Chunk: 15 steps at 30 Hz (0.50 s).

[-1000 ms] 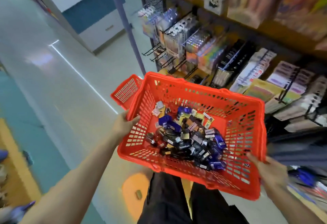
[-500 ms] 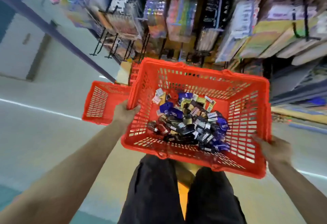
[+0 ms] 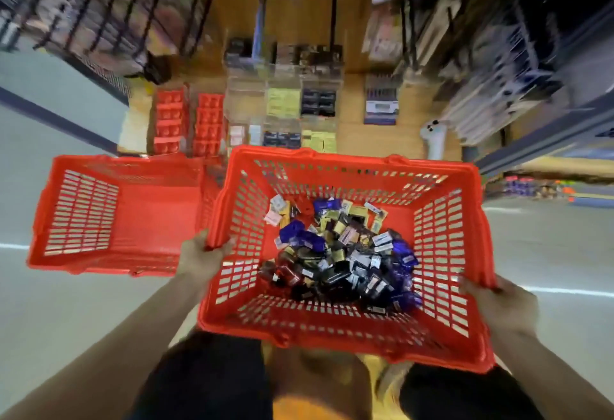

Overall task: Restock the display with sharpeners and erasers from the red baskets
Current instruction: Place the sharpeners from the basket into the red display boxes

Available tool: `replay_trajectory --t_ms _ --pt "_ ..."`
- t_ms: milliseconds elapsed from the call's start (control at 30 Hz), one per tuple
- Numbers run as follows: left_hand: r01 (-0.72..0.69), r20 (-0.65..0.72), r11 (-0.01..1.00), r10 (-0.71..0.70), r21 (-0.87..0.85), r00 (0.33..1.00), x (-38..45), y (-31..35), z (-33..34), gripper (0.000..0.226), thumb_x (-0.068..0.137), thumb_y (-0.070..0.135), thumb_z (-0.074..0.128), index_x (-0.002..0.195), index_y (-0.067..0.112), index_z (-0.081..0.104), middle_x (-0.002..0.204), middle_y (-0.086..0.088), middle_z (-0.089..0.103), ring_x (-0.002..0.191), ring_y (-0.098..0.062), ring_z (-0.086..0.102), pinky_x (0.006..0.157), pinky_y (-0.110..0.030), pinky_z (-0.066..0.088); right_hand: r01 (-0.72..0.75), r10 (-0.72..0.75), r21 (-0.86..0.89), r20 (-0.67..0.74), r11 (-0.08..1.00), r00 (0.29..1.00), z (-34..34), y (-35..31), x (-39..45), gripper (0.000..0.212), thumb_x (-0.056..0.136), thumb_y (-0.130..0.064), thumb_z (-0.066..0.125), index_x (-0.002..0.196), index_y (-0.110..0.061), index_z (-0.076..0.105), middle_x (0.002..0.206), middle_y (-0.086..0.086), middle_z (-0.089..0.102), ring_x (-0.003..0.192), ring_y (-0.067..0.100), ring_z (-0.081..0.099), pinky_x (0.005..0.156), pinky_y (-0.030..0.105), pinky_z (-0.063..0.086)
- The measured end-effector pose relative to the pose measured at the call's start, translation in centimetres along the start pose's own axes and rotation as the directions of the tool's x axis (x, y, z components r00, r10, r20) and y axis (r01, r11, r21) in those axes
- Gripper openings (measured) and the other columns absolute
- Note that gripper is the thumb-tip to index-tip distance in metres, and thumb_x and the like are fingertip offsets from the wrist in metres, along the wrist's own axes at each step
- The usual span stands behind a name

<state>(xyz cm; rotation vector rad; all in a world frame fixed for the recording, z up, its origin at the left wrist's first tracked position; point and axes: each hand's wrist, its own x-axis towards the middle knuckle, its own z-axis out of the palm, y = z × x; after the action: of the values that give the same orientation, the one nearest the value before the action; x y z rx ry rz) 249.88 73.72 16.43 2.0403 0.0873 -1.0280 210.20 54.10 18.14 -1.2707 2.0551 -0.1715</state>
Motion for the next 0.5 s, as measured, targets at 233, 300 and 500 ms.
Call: replay_trajectory --t_ms 233,300,500 --pt "-0.066 -0.047 0.996 0.069 0.057 0.997 8.1 -8.6 3.0 0.020 0.084 0.002 0.073 0.095 0.019 0.072 0.090 -0.012 0.074 0.078 -0.027 0.071 0.082 -0.045 0.058 -0.016 0.018 0.034 -0.061 0.999 0.998 10.6 6.6 3.9 0.036 0.077 -0.026 0.080 0.109 -0.009 0.074 0.088 0.017 0.074 0.052 0.014 0.050 0.067 0.028 0.044" --pt "-0.093 -0.061 0.991 0.100 0.099 0.993 10.3 -10.1 3.2 0.020 0.084 0.004 0.074 0.091 0.022 0.071 0.089 -0.011 0.074 0.084 -0.031 0.071 0.085 -0.050 0.057 -0.006 0.008 0.021 -0.077 1.000 0.997 13.0 7.4 4.8 0.035 0.077 -0.024 0.079 0.108 -0.008 0.075 0.086 0.019 0.073 0.050 0.013 0.045 0.062 0.027 0.038" --pt "-0.149 -0.084 0.982 0.159 0.113 0.984 14.2 -13.4 3.4 0.016 0.085 0.003 0.073 0.097 0.014 0.072 0.089 -0.015 0.074 0.081 -0.028 0.070 0.083 -0.052 0.058 -0.036 0.044 0.140 -0.054 0.990 0.998 18.1 9.4 5.6 0.033 0.078 -0.021 0.078 0.108 -0.009 0.074 0.067 0.005 0.061 0.049 0.007 0.051 0.052 0.018 0.036"
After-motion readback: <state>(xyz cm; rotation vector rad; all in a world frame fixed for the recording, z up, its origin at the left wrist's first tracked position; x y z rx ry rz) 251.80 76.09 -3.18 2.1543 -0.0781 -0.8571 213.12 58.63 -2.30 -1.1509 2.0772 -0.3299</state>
